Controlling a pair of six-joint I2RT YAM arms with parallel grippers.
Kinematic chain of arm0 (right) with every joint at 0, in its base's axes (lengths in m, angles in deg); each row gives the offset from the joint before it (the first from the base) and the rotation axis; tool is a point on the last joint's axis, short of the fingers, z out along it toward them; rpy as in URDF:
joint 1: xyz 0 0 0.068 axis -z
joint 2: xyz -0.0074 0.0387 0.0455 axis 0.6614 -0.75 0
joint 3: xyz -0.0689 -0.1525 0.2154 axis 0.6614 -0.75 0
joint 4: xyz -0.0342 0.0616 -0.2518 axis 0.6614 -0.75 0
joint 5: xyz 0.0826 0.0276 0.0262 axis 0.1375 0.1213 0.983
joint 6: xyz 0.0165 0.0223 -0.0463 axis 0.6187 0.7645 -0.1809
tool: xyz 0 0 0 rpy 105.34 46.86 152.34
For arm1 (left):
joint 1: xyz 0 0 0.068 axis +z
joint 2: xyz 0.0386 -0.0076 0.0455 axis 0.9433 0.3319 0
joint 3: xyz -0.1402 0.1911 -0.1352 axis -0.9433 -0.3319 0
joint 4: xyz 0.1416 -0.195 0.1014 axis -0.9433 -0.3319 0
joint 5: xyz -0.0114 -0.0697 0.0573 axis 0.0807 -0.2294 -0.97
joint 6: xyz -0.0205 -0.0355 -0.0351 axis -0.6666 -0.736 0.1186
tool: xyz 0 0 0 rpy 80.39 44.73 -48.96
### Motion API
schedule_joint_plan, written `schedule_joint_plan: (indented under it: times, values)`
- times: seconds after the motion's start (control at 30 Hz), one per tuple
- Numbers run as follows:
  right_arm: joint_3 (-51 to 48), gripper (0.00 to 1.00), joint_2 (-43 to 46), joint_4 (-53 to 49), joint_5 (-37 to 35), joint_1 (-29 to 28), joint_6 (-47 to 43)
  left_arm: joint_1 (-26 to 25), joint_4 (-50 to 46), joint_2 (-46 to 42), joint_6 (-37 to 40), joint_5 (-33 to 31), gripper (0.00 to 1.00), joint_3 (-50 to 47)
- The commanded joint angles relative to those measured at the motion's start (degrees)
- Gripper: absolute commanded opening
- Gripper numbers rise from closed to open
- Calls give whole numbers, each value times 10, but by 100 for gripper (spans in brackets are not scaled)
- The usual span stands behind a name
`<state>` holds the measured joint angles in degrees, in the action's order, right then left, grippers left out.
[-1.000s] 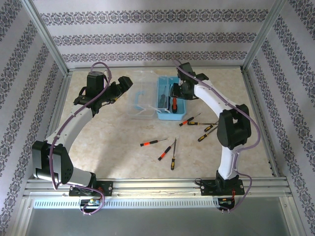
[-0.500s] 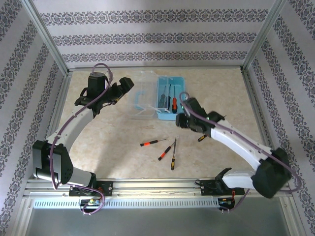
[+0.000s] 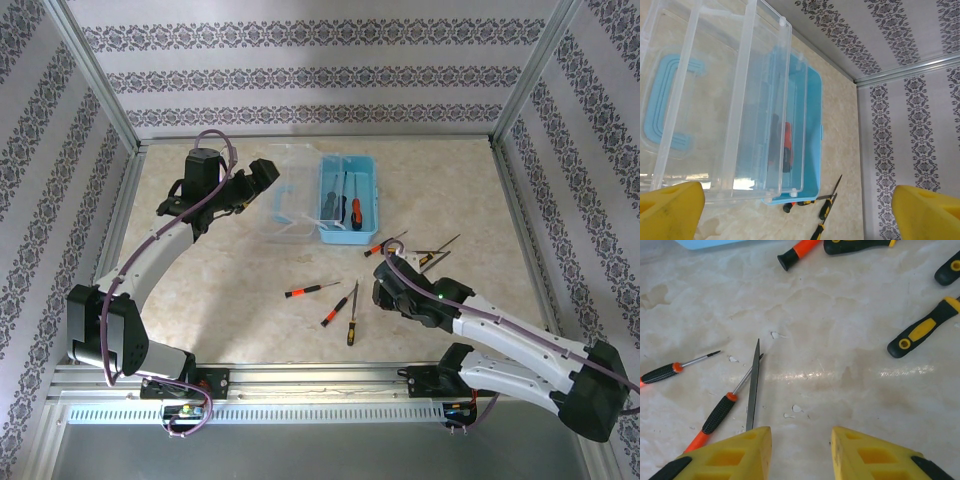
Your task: Pack the tool kit
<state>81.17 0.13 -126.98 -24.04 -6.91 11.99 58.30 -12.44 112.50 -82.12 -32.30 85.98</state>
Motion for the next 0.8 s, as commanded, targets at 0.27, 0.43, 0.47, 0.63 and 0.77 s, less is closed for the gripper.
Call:
schedule_joint_plan:
  times: [0.27, 0.43, 0.47, 0.63, 0.77]
  values:
    - [27, 39, -119, 59, -40, -70, 40, -3, 25, -5, -10, 17, 96, -1]
    - [50, 39, -169, 76, -45, -89, 44, -3, 28, -5, -14, 19, 96, -3]
    - [54, 39, -177, 80, -45, -93, 46, -3, 30, -4, -15, 21, 96, -3]
    - [64, 39, -215, 88, -59, -109, 54, -3, 38, 2, -25, 29, 96, -7]
    - [70, 39, -237, 92, -58, -114, 56, -3, 39, 7, -27, 28, 96, -9]
